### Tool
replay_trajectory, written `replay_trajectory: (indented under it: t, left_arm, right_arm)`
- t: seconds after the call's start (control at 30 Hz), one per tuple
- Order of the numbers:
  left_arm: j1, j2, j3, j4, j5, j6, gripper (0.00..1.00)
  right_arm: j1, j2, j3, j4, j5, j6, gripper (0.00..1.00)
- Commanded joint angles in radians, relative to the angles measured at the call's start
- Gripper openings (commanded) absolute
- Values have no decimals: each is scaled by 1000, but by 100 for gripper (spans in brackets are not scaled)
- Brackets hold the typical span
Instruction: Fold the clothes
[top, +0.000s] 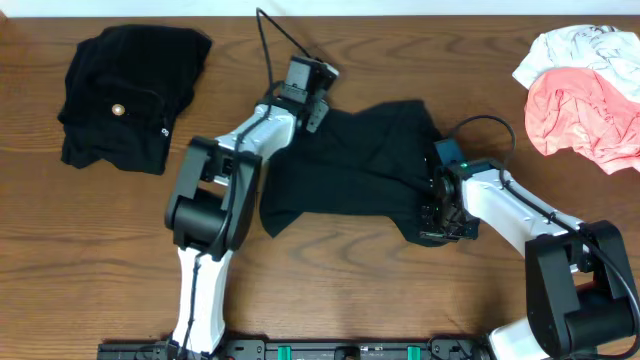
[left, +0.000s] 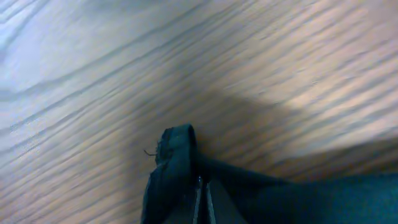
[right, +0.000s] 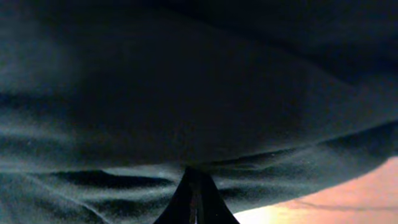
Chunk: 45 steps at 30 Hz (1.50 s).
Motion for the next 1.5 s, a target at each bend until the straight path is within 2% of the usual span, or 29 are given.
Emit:
replay_trajectory:
  t: [0.0,0.53,0.77,1.0,1.27,1.47]
  left_arm:
    - [54,55,-26,-58,-68,1,6]
    - [87,29,-26,-99,-114,-25,6]
    - [87,-49,-26,-98,-177,-28,6]
    - [85,-173,-26,-108,-176,-47,6]
    - [85,-334,-26,-146,-175,-90,6]
    - [92,-357,-29,-308,-152,-256,6]
  right_arm:
    - [11,21,-16,-18,80,26,1]
    - [-1,21,-16,-48,117,30,1]
    - [-12,21,-15,-50,117,29,1]
    - [-15,6,11,-72,96,24,1]
    - [-13,-200,130,-87,95,-11,1]
    - [-13,-373,149,111,82,-137,1]
